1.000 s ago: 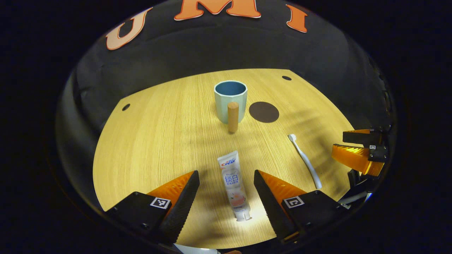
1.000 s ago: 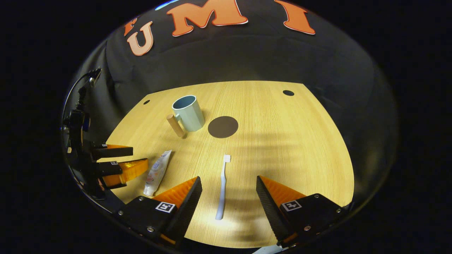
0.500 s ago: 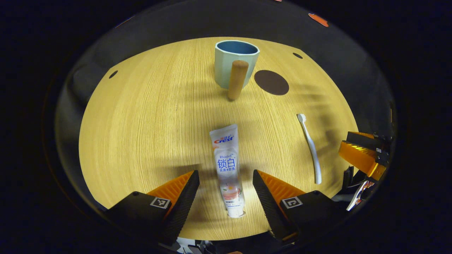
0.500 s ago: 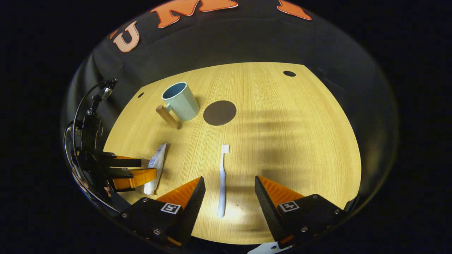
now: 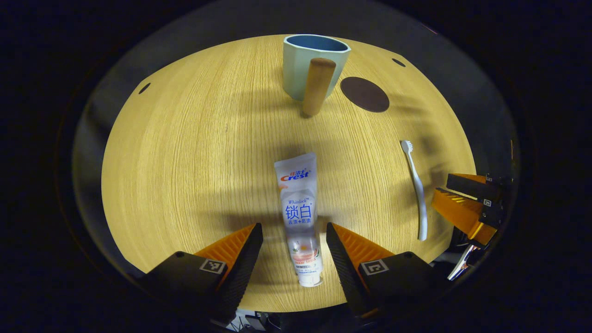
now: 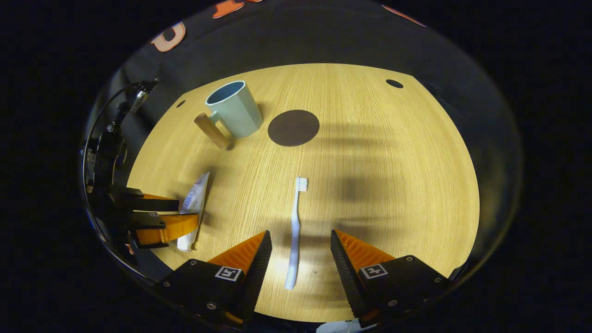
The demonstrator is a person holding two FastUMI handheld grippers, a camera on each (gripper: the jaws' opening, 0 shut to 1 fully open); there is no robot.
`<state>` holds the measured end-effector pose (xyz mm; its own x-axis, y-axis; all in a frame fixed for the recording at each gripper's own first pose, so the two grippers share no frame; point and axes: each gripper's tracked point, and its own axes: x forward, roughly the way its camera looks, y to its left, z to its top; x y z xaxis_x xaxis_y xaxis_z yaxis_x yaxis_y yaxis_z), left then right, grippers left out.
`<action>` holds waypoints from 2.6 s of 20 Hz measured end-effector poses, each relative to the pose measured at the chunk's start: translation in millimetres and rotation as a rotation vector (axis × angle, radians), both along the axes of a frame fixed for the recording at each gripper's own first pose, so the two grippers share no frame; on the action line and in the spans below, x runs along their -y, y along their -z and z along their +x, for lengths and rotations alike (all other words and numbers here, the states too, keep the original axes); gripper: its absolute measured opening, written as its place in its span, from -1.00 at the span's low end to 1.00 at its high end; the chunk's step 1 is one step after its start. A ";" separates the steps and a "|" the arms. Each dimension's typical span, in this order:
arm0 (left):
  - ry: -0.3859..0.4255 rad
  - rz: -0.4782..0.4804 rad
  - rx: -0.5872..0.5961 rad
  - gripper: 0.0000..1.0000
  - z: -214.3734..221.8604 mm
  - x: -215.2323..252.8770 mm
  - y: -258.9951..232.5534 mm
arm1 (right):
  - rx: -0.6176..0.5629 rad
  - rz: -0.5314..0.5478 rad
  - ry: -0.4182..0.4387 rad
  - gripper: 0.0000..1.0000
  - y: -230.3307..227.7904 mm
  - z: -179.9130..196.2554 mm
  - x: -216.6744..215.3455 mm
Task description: Put the toothbrush and toothpaste on the desktop into the cup, then pick up the cup and place it on the coaster on the desktop.
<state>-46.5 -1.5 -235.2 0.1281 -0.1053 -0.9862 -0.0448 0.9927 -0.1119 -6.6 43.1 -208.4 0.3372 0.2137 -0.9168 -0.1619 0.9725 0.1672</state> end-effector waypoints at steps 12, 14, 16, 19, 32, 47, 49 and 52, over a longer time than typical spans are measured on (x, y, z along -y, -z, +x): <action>0.012 -0.035 0.005 -0.32 5.7 11.0 7.2 | -0.038 -0.045 -0.032 0.27 16.1 -3.7 -3.4; 0.005 -0.051 0.011 -0.48 6.6 11.3 5.2 | -0.057 -0.060 -0.035 0.07 19.4 -6.9 -1.3; 0.004 -0.063 0.017 -0.47 7.1 13.0 4.7 | -0.063 -0.071 -0.032 -0.12 22.7 -6.9 -2.1; 0.006 -0.048 0.041 -0.48 11.3 9.3 4.9 | -0.091 -0.087 -0.036 -0.32 28.8 -10.3 -3.4; 0.001 -0.094 0.179 -0.48 31.2 -5.8 -13.3 | -0.057 -0.077 -0.022 -0.82 31.0 -1.9 -5.5; -0.015 -0.058 0.607 -0.48 83.3 -31.4 -69.0 | 0.317 0.027 0.017 -0.87 -32.5 32.9 -7.4; -0.021 -0.045 0.682 -0.48 90.4 -38.3 -77.9 | 0.364 0.036 0.027 -0.87 -41.0 37.9 -5.5; -0.031 -0.020 0.790 -0.48 102.7 -49.6 -97.6 | 0.430 0.063 0.040 -0.87 -50.7 45.0 -5.8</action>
